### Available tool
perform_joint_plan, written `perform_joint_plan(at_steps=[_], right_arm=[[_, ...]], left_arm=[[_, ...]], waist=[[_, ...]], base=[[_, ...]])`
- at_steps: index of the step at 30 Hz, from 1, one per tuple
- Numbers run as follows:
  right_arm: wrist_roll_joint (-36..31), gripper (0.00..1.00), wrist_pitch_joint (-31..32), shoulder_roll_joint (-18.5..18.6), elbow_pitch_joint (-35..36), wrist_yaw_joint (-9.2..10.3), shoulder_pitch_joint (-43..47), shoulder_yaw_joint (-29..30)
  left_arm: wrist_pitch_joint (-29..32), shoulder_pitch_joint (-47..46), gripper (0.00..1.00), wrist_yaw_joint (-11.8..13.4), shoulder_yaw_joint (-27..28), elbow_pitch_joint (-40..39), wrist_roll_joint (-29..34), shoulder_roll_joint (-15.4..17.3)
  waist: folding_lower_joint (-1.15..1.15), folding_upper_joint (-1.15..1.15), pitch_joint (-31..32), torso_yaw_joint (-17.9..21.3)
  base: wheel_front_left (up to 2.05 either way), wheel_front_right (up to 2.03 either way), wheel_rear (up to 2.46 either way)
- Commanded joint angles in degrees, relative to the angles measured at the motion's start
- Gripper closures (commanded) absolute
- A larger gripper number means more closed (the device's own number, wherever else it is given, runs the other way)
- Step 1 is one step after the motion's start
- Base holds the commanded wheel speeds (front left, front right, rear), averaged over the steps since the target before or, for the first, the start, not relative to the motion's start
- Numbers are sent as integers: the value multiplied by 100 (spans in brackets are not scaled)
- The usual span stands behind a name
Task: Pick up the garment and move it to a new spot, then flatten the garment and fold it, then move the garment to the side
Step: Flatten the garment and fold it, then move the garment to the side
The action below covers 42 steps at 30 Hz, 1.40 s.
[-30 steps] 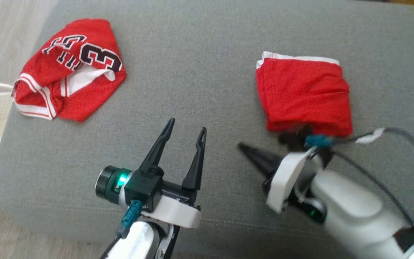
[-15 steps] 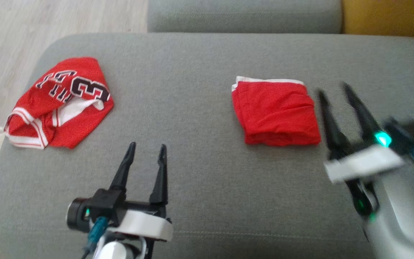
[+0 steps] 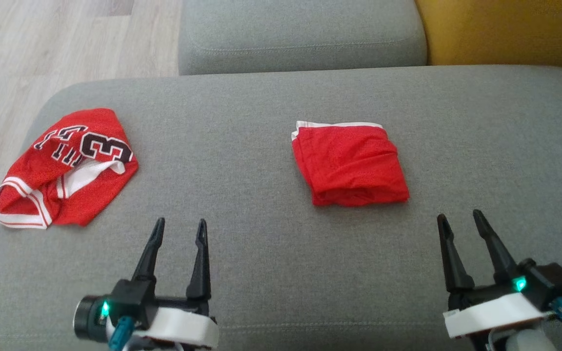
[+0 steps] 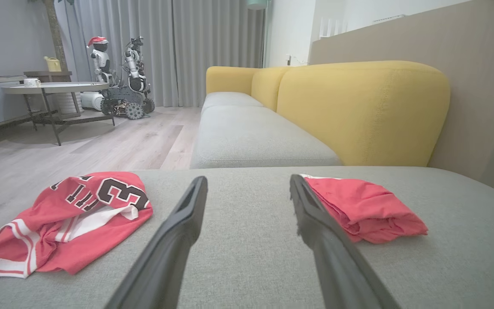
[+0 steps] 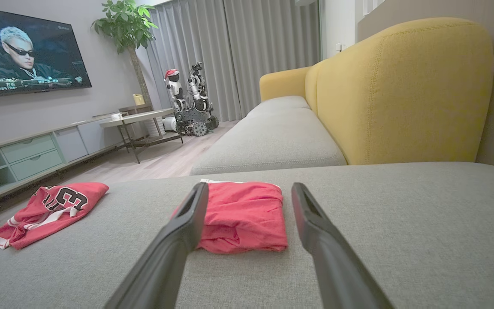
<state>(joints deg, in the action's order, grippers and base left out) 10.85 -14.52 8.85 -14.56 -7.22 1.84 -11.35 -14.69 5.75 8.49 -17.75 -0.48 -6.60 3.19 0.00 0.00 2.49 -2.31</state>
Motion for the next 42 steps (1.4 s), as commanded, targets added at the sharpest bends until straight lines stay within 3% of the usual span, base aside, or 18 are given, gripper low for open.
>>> perform_joint_plan(at_steps=[1, 35, 42], right_arm=[[-20, 0, -47, 43, 205, -26, -75, -160], [-99, 0, -48, -37, 170, -26, -111, -278], [510, 0, -48, -77, -441, -26, -520, -292]], left_arm=[[-30, -137, 0, -13, 211, -175, 72, -31], [-30, -87, 0, -48, 229, -2, 161, -31], [-30, -224, 0, -61, 85, 71, 288, -31]], waist=[[0, 0, 19, 8], [0, 0, -93, -88], [0, 0, -297, -157]], base=[[0, 0, 0], [0, 0, 0], [0, 0, 0]])
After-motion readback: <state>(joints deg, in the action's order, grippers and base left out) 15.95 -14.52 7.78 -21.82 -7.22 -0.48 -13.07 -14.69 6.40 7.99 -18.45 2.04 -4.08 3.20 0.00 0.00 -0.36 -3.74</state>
